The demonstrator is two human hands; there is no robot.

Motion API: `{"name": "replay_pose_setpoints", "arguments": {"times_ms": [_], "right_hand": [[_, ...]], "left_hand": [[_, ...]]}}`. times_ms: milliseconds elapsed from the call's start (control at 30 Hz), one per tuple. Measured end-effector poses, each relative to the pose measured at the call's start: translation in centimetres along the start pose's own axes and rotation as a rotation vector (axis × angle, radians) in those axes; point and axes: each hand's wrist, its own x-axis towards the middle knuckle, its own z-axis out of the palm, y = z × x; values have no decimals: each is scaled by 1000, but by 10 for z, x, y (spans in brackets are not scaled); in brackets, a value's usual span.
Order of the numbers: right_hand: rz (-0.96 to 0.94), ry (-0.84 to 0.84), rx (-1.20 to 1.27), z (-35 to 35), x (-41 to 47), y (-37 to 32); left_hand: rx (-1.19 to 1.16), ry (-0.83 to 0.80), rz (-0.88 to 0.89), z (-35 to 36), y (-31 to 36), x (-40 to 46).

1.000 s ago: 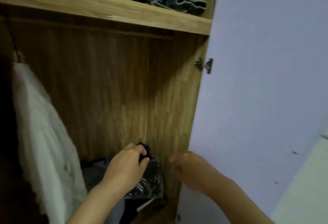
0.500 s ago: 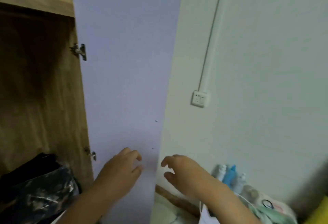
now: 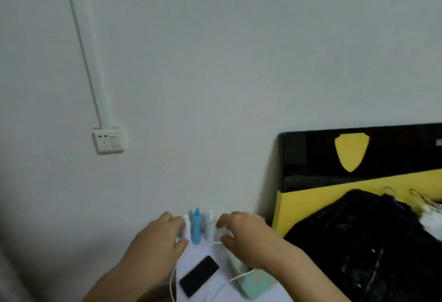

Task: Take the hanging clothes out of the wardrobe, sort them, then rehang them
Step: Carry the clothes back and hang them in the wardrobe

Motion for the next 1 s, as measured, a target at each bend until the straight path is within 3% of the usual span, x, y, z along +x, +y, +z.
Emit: {"name": "replay_pose_setpoints", "arguments": {"times_ms": [300,633,867,1000], "right_hand": [[460,29,55,-4,-62,125],[819,87,171,-14,-174,269],[919,28,170,-34,-232,379],[918,9,171,-39,-243,432]], "left_hand": [[2,-230,395,71,97,102],[-51,-434,674,143,261,158],[-98,-488,669,183,381,181],[-159,-434,624,207,428,189]]}}
